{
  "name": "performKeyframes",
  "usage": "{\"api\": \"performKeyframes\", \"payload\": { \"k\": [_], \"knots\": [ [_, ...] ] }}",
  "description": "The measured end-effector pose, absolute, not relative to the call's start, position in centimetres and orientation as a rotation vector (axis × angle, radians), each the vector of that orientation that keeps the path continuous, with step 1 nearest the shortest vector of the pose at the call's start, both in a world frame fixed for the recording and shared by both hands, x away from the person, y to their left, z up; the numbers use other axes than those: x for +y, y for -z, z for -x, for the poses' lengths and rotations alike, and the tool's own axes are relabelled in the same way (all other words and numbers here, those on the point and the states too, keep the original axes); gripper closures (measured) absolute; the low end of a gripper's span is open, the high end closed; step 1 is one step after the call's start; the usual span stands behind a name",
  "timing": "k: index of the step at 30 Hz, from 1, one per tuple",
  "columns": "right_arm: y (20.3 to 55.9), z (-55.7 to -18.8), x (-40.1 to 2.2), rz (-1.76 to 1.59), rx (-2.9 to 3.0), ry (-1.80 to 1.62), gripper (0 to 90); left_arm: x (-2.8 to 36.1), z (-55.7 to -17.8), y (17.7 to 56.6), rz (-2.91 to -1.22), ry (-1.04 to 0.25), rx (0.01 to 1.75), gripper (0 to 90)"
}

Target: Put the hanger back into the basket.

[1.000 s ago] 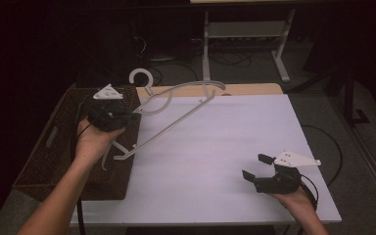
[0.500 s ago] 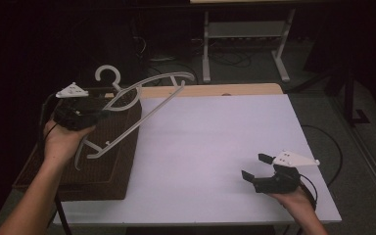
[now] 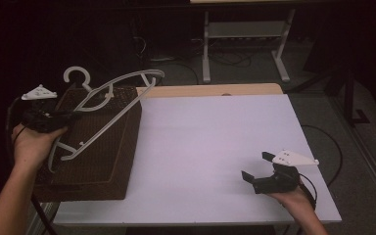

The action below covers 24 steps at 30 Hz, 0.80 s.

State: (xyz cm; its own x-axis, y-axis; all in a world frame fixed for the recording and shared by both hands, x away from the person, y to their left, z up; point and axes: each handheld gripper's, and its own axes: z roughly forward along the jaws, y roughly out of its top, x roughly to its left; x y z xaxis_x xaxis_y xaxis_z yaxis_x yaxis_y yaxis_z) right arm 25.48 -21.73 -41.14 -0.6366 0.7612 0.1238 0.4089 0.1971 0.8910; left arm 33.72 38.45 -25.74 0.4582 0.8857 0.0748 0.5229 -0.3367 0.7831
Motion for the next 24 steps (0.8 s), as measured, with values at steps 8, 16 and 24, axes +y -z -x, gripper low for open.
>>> {"api": "performKeyframes", "payload": {
  "k": [8,16,24],
  "knots": [
    [41.3,-25.6,-21.6,-1.109,2.137,-1.414,0.0,41.9,-32.9,26.5,-2.008,-0.692,1.226,82.5],
    [41.3,-25.6,-21.6,-1.119,2.132,-1.414,0.0,44.4,-32.7,27.2,-2.034,-0.732,1.249,82.5],
    [41.4,-25.7,-21.6,-1.123,2.131,-1.410,0.0,46.1,-32.8,28.0,-2.051,-0.734,1.264,82.5]
  ]
}}
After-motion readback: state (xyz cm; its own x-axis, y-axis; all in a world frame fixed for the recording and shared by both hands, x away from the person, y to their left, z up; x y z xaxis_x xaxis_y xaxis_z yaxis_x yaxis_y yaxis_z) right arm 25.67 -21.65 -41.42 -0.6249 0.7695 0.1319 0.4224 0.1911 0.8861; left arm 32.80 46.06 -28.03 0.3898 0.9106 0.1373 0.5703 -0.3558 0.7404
